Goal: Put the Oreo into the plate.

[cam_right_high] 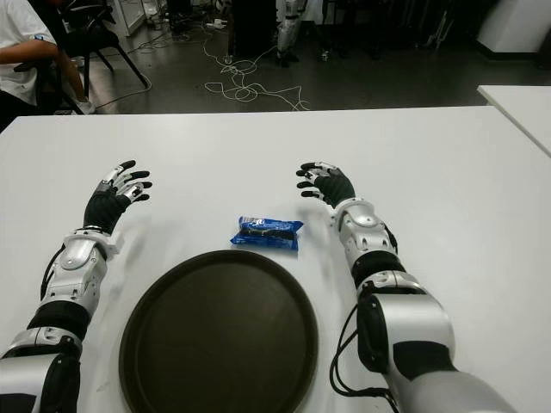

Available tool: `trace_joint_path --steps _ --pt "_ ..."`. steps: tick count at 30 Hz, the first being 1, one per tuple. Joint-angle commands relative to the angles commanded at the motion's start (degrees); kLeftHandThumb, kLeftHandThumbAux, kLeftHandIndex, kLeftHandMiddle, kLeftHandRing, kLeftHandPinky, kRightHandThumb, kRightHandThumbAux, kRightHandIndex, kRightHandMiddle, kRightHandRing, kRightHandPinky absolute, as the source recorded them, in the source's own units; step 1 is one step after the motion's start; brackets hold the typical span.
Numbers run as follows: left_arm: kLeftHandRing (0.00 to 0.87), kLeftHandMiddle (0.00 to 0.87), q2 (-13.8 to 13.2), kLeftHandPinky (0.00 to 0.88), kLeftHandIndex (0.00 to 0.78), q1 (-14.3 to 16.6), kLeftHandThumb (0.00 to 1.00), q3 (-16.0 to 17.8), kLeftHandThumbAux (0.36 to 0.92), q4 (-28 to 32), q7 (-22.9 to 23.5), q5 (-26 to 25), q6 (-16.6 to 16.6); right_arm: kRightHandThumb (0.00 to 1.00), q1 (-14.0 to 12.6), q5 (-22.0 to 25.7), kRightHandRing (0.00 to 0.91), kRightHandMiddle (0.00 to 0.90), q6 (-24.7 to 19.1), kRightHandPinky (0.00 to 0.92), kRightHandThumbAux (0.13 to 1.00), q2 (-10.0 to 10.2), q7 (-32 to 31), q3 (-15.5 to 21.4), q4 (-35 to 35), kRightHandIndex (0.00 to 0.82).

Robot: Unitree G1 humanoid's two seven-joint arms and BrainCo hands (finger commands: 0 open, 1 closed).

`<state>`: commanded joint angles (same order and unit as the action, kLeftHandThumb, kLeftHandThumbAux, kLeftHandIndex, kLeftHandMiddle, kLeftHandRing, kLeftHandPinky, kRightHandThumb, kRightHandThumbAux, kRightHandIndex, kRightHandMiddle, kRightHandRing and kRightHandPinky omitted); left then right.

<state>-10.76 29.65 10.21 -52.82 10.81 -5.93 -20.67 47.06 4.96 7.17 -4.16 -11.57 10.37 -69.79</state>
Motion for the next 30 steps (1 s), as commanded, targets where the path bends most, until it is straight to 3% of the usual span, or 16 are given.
trace_joint_path --steps 10,18,27,28,29,30 --pt "0.260 0.261 -0.02 0.288 0.143 -0.78 0.329 -0.70 0.709 0.19 3.13 -0.22 -0.65 0.662 -0.15 -0.53 0.445 0.390 0.77 0.500 0.743 0.34 1.10 -0.65 0.01 0.400" --pt "0.277 0.277 0.33 0.294 0.155 -1.12 0.321 -0.42 0.659 -0.32 4.10 -0.47 -2.02 0.664 -0.47 -1.14 0.454 0.399 2.25 0.504 0.743 0.29 1.98 -1.63 0.29 0.402" --pt "0.279 0.279 0.44 0.292 0.159 -0.90 0.328 -0.40 0.636 -2.20 4.24 -0.26 -3.09 0.661 -1.04 -3.73 0.404 0.359 6.80 0.441 0.745 -0.06 5.05 -3.53 1.43 0.396" --pt "0.280 0.280 0.45 0.292 0.159 -0.80 0.332 -0.46 0.637 -2.60 4.24 -0.17 -3.24 0.549 -1.16 -4.27 0.390 0.347 7.61 0.429 0.754 -0.12 5.71 -3.91 1.65 0.355" --pt "0.281 0.282 0.42 0.291 0.159 -0.73 0.338 -0.50 0.637 -2.80 4.31 -0.14 -3.28 0.358 -1.38 -4.94 0.369 0.329 8.76 0.412 0.774 -0.18 6.56 -4.41 1.91 0.293" --pt "0.280 0.282 0.38 0.287 0.158 -0.66 0.342 -0.52 0.637 -2.95 4.38 -0.13 -3.32 0.232 -1.51 -5.38 0.351 0.314 9.53 0.395 0.784 -0.20 7.14 -4.75 2.05 0.250"
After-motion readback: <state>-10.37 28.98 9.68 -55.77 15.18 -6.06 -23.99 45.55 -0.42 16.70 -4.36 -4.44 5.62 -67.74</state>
